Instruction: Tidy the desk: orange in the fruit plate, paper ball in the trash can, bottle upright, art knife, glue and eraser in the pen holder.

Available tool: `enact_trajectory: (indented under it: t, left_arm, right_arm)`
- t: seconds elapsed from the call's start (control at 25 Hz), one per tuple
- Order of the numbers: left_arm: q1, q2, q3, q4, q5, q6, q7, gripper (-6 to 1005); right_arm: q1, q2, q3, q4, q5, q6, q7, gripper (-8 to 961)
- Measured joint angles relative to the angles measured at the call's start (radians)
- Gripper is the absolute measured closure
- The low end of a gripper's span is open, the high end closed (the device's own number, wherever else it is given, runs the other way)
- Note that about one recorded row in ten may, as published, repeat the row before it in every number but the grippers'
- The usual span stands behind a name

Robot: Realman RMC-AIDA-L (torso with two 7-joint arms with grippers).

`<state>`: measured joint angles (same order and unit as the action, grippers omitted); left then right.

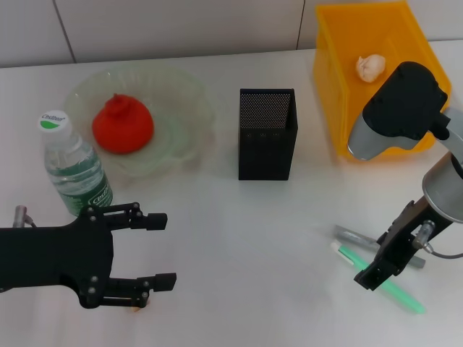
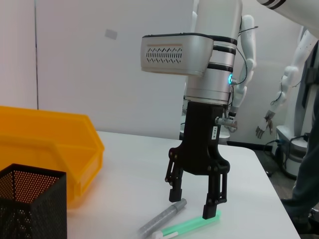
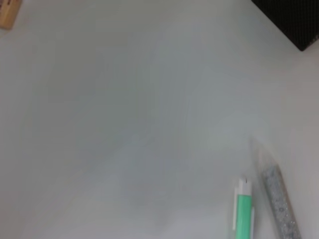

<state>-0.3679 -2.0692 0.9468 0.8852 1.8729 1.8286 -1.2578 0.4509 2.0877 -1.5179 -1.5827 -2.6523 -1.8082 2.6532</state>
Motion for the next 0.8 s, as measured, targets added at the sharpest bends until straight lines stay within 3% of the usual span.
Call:
enact_trajectory:
  t: [0.8]
  left_arm:
    - [0.001, -0.002, 0.001, 0.000, 0.000, -0.001, 0.004, 211]
  right_arm:
    - [0.000, 0.000, -0.010, 0.018, 0.008, 0.017, 0.011, 228]
